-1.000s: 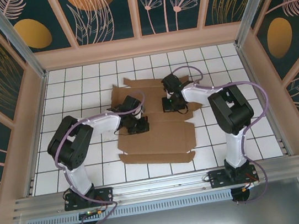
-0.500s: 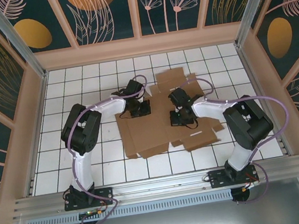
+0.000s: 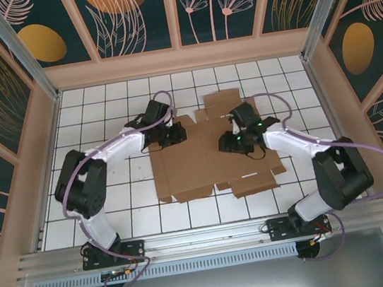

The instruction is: Fold the paper box

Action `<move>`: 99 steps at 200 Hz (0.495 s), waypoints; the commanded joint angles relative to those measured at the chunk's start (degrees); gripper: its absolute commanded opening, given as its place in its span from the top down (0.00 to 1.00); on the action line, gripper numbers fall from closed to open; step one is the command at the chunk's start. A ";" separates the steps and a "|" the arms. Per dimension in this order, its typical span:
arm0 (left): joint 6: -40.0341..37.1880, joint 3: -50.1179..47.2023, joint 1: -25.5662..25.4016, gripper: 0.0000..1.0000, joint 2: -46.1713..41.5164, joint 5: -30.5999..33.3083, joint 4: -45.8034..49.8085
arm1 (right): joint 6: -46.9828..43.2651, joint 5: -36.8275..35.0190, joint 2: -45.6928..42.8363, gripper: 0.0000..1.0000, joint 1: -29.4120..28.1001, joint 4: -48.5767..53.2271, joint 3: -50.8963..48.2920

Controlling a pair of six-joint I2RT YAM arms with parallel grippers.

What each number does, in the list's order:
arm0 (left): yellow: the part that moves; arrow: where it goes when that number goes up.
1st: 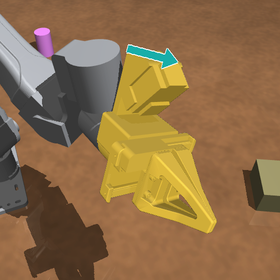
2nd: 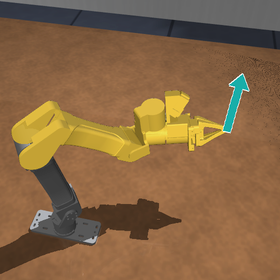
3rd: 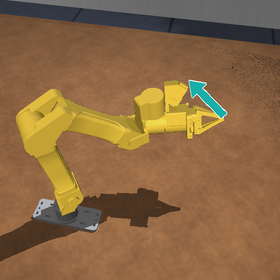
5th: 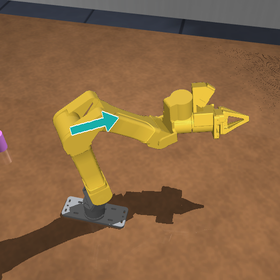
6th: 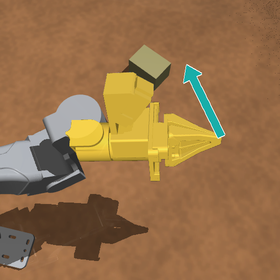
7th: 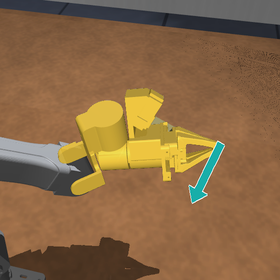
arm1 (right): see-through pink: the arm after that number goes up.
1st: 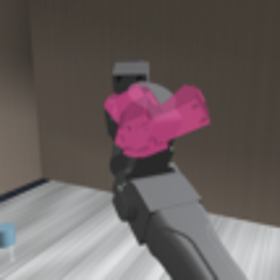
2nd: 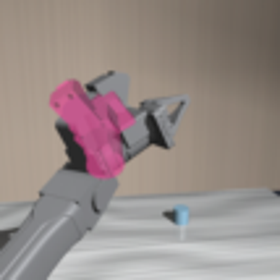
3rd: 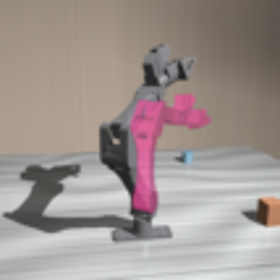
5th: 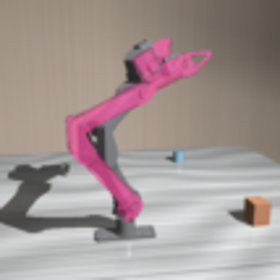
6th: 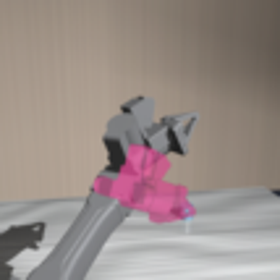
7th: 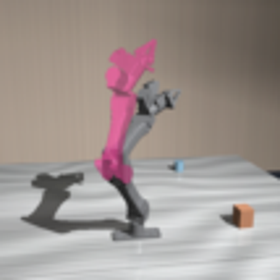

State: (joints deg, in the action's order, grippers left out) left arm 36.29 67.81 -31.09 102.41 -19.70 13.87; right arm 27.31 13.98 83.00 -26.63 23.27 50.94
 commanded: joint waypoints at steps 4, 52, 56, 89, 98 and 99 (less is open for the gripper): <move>4.46 -7.50 0.70 0.87 -1.07 -2.78 -5.60 | -2.46 3.11 -4.50 0.42 5.62 -1.88 -1.29; 5.82 -11.05 0.66 0.86 2.34 -2.71 -8.44 | -5.10 -0.99 -0.17 0.29 8.56 3.07 -2.07; 5.54 -11.16 0.65 0.86 2.63 -2.15 -7.92 | -5.00 -1.17 -0.61 0.28 8.69 2.74 -2.36; 1.89 -11.74 0.60 0.86 2.67 2.14 -3.26 | -5.95 -2.02 -2.08 0.28 10.18 3.44 -1.53; 0.30 -11.74 0.68 0.87 2.57 4.05 -0.94 | -6.83 -2.48 -1.80 0.28 10.69 4.46 -0.64; 0.11 -11.74 0.68 0.87 2.55 4.23 -0.72 | -6.92 -2.56 -1.75 0.28 10.80 4.57 -0.47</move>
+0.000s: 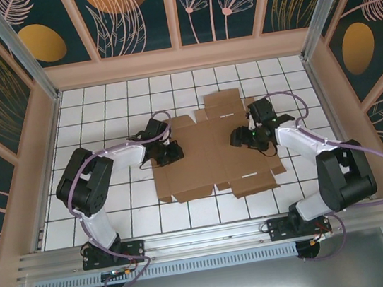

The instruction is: Fold the paper box

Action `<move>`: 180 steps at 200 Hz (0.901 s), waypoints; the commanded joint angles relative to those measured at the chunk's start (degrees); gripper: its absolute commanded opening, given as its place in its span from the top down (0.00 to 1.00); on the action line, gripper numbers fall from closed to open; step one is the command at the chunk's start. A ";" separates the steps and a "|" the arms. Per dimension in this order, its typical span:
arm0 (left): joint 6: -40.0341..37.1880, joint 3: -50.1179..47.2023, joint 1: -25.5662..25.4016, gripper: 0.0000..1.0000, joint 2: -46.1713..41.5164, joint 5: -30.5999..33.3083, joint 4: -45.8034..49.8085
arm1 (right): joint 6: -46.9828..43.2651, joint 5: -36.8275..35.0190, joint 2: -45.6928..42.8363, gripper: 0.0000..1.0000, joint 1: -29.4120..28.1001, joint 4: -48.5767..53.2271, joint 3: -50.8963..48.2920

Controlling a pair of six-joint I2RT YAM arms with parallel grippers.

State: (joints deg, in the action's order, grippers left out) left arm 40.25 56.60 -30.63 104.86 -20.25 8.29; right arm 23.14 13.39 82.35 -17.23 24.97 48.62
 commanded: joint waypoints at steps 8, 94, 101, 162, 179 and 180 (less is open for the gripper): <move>-5.13 -0.53 0.41 0.87 -0.17 6.52 6.89 | -3.33 -2.60 -1.13 0.27 2.02 3.51 2.54; -13.58 -1.36 6.20 0.88 -3.52 14.62 16.16 | -3.90 -6.03 -0.88 0.14 7.14 1.39 1.38; -13.94 -1.23 6.25 0.88 -3.20 14.58 16.30 | -3.66 -4.44 -0.87 0.13 8.12 -0.16 0.35; -12.76 -3.02 6.29 0.93 -1.37 13.09 13.76 | -3.24 10.20 2.71 0.08 12.94 -8.45 -4.15; -12.12 -3.77 6.48 0.94 -1.28 12.23 12.97 | -2.37 10.97 4.09 0.08 13.10 -8.12 -4.89; -12.08 -3.86 6.47 0.94 -1.26 12.15 12.88 | -2.34 11.05 4.12 0.08 13.10 -8.15 -4.96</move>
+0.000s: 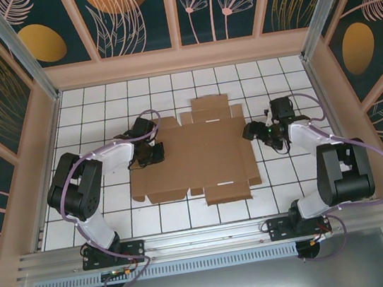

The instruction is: Fold the paper box

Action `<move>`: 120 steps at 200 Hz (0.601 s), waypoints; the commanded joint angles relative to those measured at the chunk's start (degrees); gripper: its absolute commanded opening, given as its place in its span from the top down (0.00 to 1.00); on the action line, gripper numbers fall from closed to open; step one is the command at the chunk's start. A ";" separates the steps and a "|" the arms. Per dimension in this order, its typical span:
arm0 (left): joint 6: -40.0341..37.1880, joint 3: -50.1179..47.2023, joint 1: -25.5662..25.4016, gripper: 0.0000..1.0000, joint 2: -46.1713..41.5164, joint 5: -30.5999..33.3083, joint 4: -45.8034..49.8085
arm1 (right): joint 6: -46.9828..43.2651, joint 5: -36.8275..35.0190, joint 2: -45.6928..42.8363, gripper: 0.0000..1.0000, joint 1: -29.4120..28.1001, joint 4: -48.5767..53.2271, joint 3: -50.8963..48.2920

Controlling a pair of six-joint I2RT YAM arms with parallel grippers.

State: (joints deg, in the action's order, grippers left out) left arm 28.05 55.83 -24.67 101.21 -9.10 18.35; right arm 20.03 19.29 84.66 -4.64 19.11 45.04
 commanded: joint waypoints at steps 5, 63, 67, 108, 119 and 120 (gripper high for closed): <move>0.27 -3.34 0.56 0.94 2.41 0.50 2.44 | 1.12 5.71 2.16 0.08 0.50 -2.32 -1.73; 1.69 -7.16 1.29 0.96 3.02 -3.23 -1.67 | 1.65 12.49 6.57 0.12 -1.27 -2.74 -3.34; 1.86 -7.32 1.29 0.96 3.09 -3.41 -1.94 | 1.36 12.24 6.68 0.13 -1.75 -2.41 -3.09; 1.74 -7.83 1.29 0.97 2.94 -3.80 -2.53 | 0.62 10.87 3.38 0.17 -3.53 0.36 -2.32; 1.48 -7.83 1.24 0.97 3.02 -3.74 -2.48 | 0.51 10.86 2.60 0.18 -3.57 1.11 -2.21; 1.44 -7.84 1.26 0.97 2.98 -3.73 -2.46 | 0.52 10.86 2.56 0.18 -3.55 1.20 -2.13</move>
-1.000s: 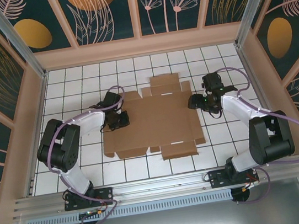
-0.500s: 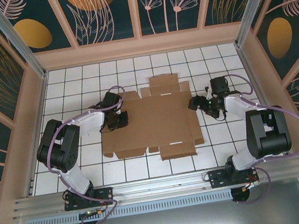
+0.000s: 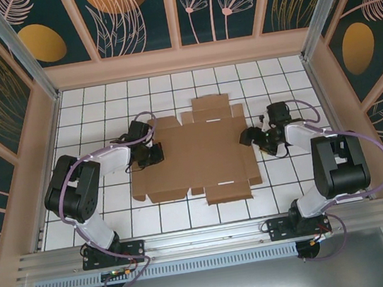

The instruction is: Fold the paper box

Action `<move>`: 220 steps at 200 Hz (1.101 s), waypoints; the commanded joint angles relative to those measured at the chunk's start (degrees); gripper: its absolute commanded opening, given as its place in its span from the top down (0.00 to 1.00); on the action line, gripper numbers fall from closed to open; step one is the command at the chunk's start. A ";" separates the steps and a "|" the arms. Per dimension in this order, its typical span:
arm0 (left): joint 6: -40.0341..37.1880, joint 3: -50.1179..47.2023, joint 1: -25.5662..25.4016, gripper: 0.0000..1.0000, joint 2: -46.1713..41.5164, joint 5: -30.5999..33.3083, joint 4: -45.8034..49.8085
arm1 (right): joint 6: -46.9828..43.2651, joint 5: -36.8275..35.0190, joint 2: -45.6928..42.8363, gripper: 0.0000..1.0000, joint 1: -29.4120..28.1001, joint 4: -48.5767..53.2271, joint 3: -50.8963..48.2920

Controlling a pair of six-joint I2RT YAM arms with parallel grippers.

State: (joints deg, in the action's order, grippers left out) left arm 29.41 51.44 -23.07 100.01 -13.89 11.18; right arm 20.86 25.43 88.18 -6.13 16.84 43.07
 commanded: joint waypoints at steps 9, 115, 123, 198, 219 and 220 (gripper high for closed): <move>-0.05 -3.50 -0.31 0.97 4.28 1.17 4.62 | -0.30 4.91 -1.29 0.18 -2.10 3.97 -0.09; 0.16 -5.76 -0.31 0.97 3.95 -0.06 2.90 | 1.95 9.28 -3.50 0.28 -0.91 5.49 -0.66; 0.23 -6.19 -0.31 0.97 3.96 -0.29 2.63 | 1.77 9.15 -2.90 0.30 -0.92 5.81 -0.70; -0.42 -8.62 -0.27 0.97 6.35 -0.60 0.74 | 1.02 7.70 1.70 0.46 -0.72 4.03 -1.55; -0.06 -9.16 -0.27 0.97 7.12 -1.21 -0.17 | 1.11 8.14 3.30 0.50 -0.85 3.64 -0.85; -0.06 -9.21 -0.29 0.97 7.17 -1.22 -0.18 | 1.11 8.14 3.39 0.51 -0.87 3.64 -0.82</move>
State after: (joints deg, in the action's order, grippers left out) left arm 29.41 47.18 -22.85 100.20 -16.91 2.07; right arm 21.69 32.23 89.84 -7.11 20.97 42.28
